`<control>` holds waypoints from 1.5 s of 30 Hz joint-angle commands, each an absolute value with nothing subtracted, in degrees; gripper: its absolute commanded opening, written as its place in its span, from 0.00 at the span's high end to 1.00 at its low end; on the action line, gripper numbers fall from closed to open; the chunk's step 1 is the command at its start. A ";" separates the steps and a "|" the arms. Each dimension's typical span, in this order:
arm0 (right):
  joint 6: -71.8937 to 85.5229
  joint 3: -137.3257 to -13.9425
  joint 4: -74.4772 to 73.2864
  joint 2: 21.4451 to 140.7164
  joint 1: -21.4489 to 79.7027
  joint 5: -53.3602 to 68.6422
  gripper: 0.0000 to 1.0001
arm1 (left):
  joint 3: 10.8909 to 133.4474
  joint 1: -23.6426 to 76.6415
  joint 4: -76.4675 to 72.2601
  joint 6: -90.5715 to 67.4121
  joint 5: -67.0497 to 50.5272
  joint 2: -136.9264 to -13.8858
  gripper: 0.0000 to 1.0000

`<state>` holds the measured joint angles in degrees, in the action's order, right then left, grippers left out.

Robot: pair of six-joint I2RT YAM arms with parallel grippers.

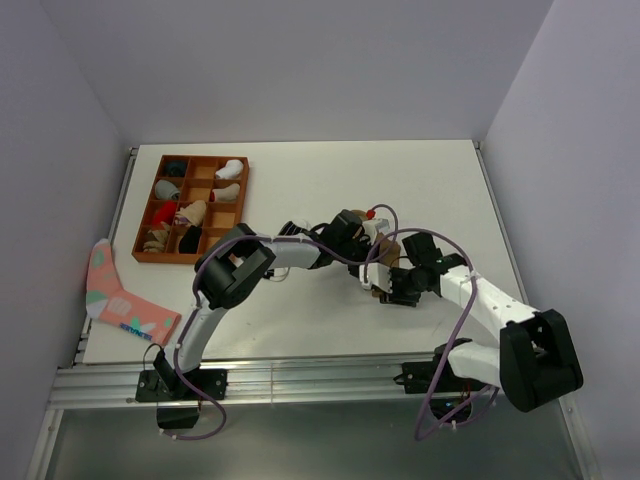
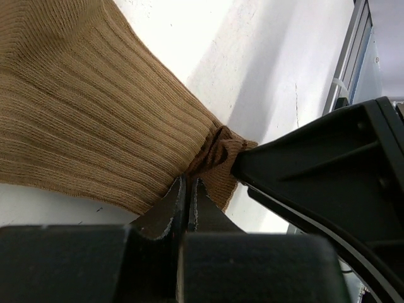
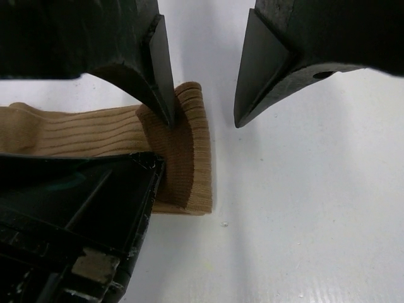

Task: Roll the socks
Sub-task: Roll the sock at the center of the board.

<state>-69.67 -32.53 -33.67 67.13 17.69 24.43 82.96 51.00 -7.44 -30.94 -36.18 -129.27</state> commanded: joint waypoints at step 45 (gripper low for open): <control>-53.70 -60.71 -39.97 98.07 28.21 35.41 0.87 | 54.32 39.64 -9.14 -50.28 -16.89 -113.03 1.00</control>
